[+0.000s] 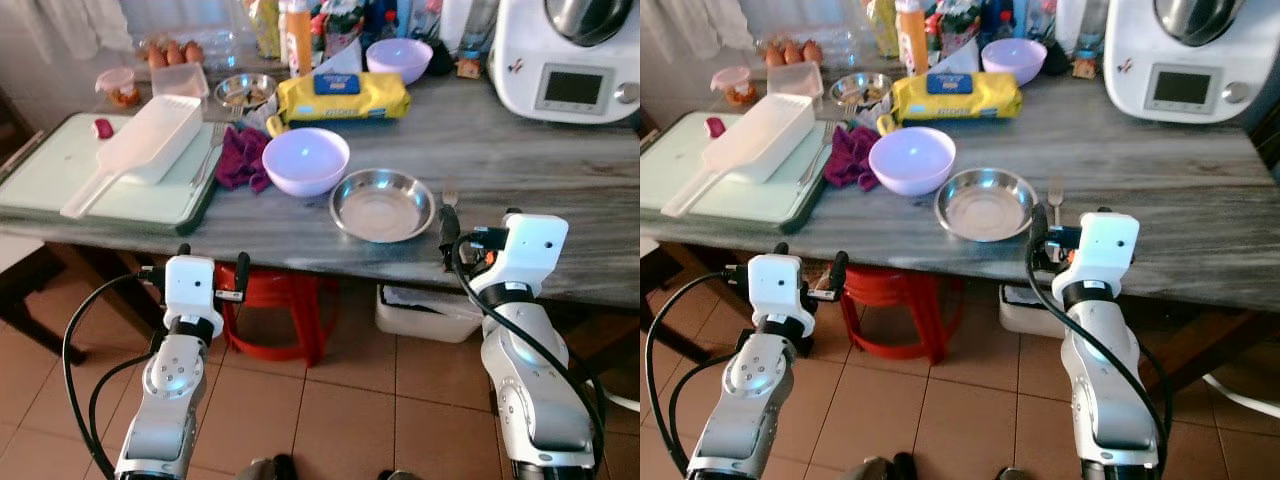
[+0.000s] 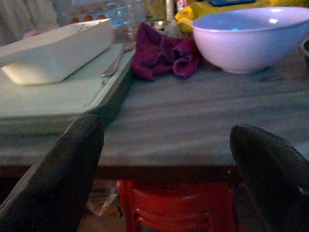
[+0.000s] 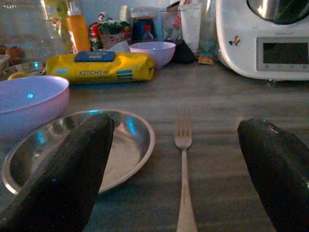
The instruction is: Setting the table
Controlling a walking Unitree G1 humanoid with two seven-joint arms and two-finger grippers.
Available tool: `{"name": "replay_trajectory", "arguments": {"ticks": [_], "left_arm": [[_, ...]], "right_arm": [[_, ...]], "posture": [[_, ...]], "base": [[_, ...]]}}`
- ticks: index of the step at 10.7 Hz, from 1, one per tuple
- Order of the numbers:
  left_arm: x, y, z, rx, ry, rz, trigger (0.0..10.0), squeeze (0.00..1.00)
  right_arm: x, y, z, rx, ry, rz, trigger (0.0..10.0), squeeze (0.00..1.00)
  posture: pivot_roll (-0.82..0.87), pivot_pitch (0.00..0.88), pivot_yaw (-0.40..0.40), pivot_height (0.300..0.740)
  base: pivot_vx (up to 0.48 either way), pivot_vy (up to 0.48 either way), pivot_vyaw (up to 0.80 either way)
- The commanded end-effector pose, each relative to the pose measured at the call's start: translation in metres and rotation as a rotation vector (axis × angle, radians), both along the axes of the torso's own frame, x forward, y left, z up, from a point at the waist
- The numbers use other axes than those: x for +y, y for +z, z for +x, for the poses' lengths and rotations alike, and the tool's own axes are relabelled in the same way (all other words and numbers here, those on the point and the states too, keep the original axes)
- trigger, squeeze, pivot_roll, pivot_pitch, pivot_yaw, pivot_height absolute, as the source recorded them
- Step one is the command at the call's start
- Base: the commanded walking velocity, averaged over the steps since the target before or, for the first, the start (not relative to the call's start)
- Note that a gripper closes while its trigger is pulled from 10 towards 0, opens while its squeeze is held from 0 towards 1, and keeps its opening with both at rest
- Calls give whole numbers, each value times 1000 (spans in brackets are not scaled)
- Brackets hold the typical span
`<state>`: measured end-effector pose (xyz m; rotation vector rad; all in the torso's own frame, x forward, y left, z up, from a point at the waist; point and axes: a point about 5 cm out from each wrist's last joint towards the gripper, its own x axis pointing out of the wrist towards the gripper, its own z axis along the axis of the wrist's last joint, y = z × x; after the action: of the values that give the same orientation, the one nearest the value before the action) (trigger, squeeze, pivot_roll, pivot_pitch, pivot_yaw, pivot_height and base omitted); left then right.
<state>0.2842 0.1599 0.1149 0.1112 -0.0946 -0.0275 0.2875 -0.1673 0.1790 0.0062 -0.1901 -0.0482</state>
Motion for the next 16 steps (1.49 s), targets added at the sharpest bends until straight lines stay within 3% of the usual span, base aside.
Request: {"name": "replay_trajectory", "arguments": {"ticks": [1,10,16], "left_arm": [[4,-3,-2,15,18,16,10000,0],[3,-2,-1,9,-1,19,10000,0],[-7,6,-6,-47,-117,-41,10000,0]], "right_arm": [[0,-3,-1,11,-7,11,10000,0],[1,-7,-1,29,-16,24,10000,0],[8,-16,0,71,11,8,10000,0]], "posture": [[-95,129,75,740],[-94,137,81,740],[-83,138,85,740]], "base": [[-304,0,0],[-346,0,0],[0,0,0]]}}
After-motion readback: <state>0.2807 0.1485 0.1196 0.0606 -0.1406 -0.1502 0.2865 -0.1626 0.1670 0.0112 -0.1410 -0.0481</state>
